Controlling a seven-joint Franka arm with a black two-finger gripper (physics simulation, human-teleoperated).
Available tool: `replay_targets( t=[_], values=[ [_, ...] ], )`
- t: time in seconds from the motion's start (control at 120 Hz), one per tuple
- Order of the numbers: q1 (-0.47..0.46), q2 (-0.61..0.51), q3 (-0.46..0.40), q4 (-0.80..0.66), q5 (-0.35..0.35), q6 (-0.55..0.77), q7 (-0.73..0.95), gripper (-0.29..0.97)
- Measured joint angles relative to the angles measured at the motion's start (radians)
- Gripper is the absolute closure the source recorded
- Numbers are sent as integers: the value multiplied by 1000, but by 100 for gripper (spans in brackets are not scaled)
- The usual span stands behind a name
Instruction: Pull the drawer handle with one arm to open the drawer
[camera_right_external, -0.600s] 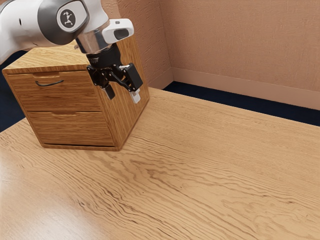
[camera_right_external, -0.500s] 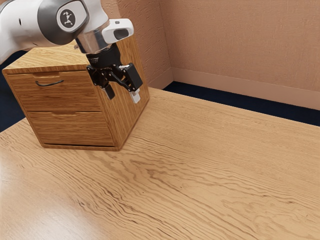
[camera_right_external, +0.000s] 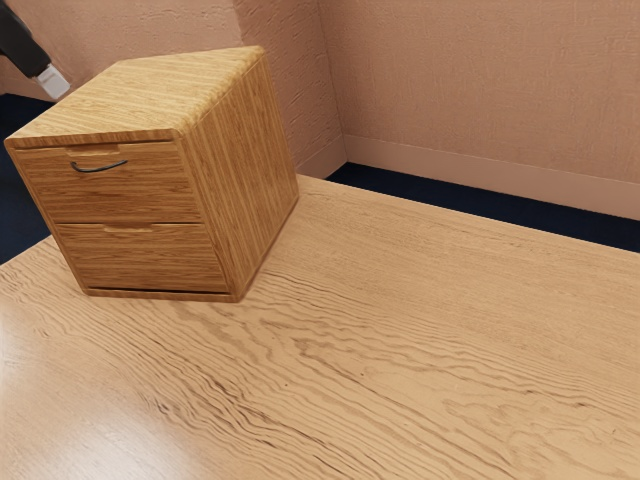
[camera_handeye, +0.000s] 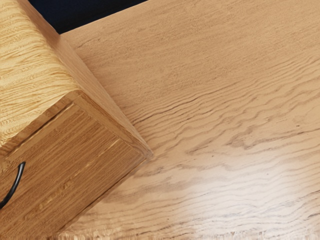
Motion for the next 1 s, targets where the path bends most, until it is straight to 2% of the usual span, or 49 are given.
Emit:
replay_targets(
  t=[0.142,0.2,0.392,0.533,0.742,1.0],
  values=[
    [6,0,114,-87,28,8,211,0],
    [10,-8,134,-133,29,9,284,0],
    [13,16,291,-259,-27,41,474,0],
    [10,3,332,-267,-51,57,580,0],
    [5,0,342,-300,-91,88,697,0],
    [7,-12,373,-301,-107,98,797,0]
  ],
)
